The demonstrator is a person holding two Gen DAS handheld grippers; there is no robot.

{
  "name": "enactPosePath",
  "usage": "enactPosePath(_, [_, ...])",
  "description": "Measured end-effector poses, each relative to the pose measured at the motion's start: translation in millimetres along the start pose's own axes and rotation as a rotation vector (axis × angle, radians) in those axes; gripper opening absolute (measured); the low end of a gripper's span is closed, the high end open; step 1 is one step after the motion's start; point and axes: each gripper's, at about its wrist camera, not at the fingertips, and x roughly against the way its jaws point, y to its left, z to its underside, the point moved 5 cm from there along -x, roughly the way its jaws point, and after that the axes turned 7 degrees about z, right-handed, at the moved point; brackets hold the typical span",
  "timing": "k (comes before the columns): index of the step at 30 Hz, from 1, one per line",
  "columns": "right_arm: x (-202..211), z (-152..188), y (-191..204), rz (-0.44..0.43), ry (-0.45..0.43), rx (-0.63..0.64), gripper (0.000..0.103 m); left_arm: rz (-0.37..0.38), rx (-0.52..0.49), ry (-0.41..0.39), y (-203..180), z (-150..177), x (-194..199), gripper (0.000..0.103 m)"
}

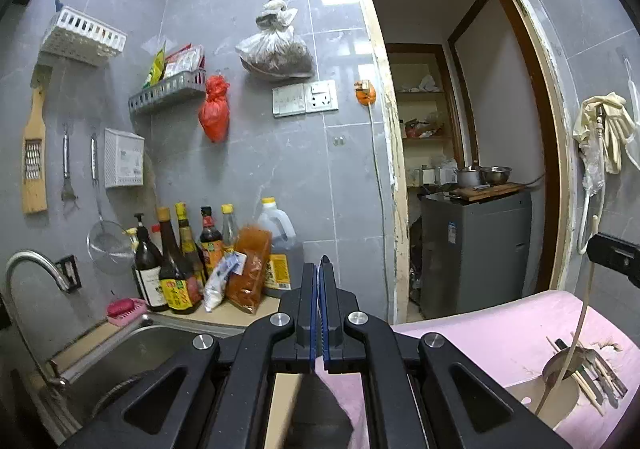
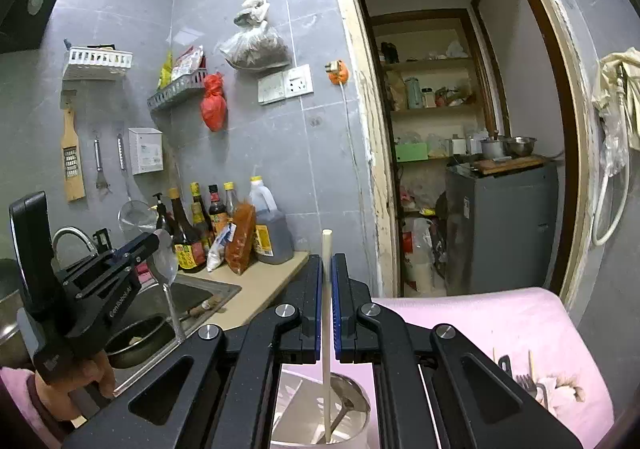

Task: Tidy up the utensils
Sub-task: 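Lift the spoon and chopstick and carry both over the caddy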

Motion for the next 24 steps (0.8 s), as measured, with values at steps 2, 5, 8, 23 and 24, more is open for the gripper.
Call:
enactPosePath(2, [-3,4,0,0.004,0.004,-0.003,0.004,0.004,-0.004,-0.001,-4,5,-3,0.002])
enactPosePath(5, [-8,13,-2,0.002,0.020,-0.015,0.004,0.002,-0.031,-0.009,-12,15,-5,0.002])
enactPosePath(8, [-11,21,-2,0.000,0.035,-0.023,0.004,-0.002,-0.076,-0.022,-22,25,-2,0.002])
enactPosePath(23, [-16,49,-6,-0.037,0.109,-0.018,0.004,0.090,-0.078,0.070,-45,53,1,0.004])
enactPosePath(24, [-16,49,-6,-0.039,0.109,-0.021,0.004,0.101,-0.070,0.081,-45,54,1,0.004])
